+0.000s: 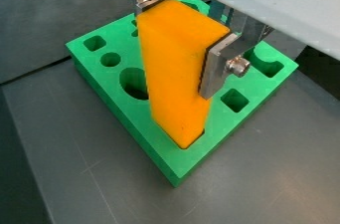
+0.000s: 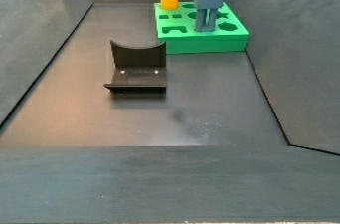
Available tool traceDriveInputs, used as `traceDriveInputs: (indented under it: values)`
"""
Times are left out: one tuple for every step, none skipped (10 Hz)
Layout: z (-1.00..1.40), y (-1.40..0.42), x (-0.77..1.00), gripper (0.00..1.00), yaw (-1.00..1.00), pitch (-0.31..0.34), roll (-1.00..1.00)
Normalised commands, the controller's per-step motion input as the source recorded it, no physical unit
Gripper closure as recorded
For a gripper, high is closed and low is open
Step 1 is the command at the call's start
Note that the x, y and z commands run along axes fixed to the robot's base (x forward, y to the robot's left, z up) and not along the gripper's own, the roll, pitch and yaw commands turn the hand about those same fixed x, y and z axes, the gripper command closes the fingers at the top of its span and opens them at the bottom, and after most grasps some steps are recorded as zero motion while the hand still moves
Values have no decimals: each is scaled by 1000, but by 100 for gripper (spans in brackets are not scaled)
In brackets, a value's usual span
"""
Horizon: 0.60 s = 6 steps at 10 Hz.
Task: Pick up the rectangle object. Move up. Place the rectangle object on the fixture. Regrasp the rectangle object. Move to above the board. Insert the rectangle object.
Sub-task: Insert the rectangle object.
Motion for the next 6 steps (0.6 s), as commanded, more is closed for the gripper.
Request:
traceDriveInputs:
  values:
    - [-411,-17,600,100,-114,331,246]
    - [-474,-77,571,100,-157,329,166]
    - [-669,-17,571,100,-157,250,100]
    - [0,-183,0,100,0,26,153]
    - [0,-66,0,100,0,0,59]
    - [0,0,0,100,0,0,0]
